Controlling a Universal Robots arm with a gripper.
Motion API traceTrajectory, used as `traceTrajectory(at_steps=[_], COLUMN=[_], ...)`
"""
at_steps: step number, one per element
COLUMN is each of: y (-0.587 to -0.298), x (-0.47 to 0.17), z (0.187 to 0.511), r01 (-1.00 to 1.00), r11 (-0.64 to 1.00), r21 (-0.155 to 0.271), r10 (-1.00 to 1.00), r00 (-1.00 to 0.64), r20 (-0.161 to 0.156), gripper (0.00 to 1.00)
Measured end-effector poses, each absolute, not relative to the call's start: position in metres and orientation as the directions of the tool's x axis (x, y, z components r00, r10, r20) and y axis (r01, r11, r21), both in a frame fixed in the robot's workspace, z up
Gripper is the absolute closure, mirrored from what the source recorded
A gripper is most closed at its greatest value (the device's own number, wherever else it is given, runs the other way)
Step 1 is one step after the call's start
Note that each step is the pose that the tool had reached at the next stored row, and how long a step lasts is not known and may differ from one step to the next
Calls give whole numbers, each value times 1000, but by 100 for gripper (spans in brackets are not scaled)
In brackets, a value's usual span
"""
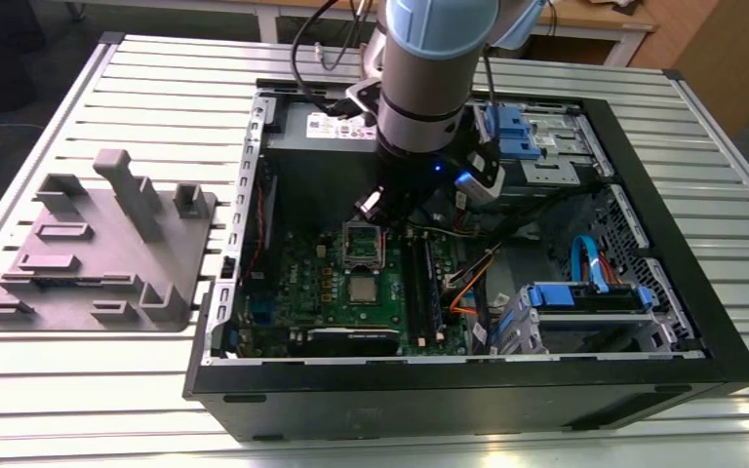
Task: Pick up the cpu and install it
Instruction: 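Close the cpu cover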
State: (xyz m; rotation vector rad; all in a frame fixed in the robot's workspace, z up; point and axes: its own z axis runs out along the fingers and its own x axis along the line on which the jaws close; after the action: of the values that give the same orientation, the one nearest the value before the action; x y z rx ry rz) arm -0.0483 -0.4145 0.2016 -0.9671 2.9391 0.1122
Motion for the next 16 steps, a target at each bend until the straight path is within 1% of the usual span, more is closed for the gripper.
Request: traceTrajectory(at_steps=[6,16], y=[-414,-415], x=[-50,-50], z=[202,208], r01=[-594,-594], r11=[803,804], r21=[51,25], r10=[-591,-593], r00=[-804,-804], r20=[-63,-43], gripper=[90,90])
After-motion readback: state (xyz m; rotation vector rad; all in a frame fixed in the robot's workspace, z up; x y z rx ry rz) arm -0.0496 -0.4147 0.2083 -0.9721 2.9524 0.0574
